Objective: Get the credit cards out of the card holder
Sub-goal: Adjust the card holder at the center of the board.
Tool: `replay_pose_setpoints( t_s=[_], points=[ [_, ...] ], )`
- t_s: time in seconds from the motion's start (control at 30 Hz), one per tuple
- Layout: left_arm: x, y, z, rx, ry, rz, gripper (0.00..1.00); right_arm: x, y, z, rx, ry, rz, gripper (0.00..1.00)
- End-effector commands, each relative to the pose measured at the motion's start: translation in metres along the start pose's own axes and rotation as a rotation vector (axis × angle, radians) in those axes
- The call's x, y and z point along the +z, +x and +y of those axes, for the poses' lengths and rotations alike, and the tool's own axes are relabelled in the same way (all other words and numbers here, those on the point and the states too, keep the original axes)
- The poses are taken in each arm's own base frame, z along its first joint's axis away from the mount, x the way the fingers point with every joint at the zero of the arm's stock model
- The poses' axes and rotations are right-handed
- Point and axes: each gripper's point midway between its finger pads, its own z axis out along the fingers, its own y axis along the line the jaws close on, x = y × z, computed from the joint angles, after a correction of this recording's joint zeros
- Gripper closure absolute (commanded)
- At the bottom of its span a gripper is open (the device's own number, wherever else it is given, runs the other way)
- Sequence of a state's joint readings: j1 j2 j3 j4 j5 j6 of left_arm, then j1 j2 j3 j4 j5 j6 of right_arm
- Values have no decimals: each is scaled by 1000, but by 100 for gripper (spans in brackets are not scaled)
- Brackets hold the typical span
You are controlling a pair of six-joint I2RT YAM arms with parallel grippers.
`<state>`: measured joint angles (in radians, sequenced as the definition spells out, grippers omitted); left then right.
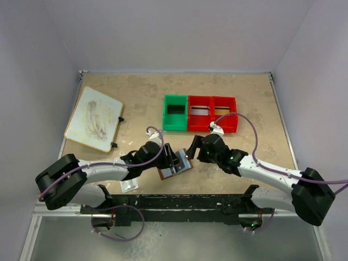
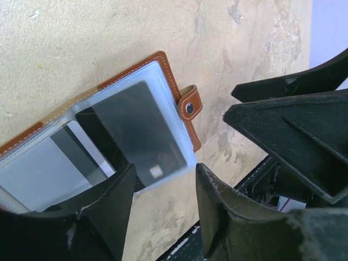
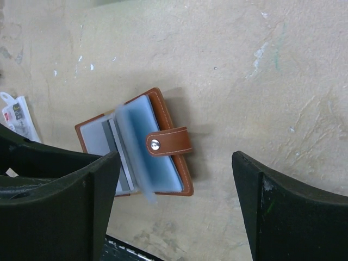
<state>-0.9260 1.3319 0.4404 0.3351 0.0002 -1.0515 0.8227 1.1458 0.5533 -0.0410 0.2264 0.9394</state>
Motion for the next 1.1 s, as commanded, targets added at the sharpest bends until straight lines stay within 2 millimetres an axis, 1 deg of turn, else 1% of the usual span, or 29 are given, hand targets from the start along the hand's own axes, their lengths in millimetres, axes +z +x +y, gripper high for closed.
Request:
replay_pose_setpoints(
  t_s=[0.0, 0.13, 0.27, 0.37, 0.5, 0.53, 0.6, 0.67, 0.7, 0.73, 0.87, 0.97, 1.07],
  points=[
    [5, -8, -13, 32, 32, -27, 53, -6, -11, 1, 35, -14, -46, 14],
    [7, -3, -6, 32, 7, -17, 52, -10, -14, 9, 29, -61, -55, 14],
    [2, -8, -5, 32, -5, -48, 52, -13, -15, 25, 17, -146, -54, 15],
    [-5, -14, 4, 51, -57, -76, 52, -12, -13, 33, 21, -189, -41, 16],
    [-20, -27, 20, 95, -171, -123, 52, -8, -7, 41, 30, -218, -8, 25],
    [-25, -34, 26, 105, -211, -150, 52, -7, -6, 43, 36, -226, 0, 26],
    [-34, -45, 37, 140, -292, -186, 42, -5, -10, 44, 51, -226, -24, 26],
    [-36, -51, 41, 187, -336, -176, 37, -5, -1, 41, 129, -232, 3, 26],
    [-35, -53, 44, 201, -352, -166, 36, -3, 8, 34, 175, -221, 21, 25],
    [-34, -56, 47, 209, -371, -163, 35, -3, 14, 31, 214, -229, 31, 24],
    [-23, -63, 53, 206, -370, -135, 33, -3, 40, 21, 257, -264, 97, 23],
    [-15, -59, 60, 198, -363, -94, 33, -3, 52, 20, 234, -280, 149, 23],
    [-8, -48, 58, 213, -321, -35, 33, -2, 56, 23, 228, -299, 169, 23]
  ],
)
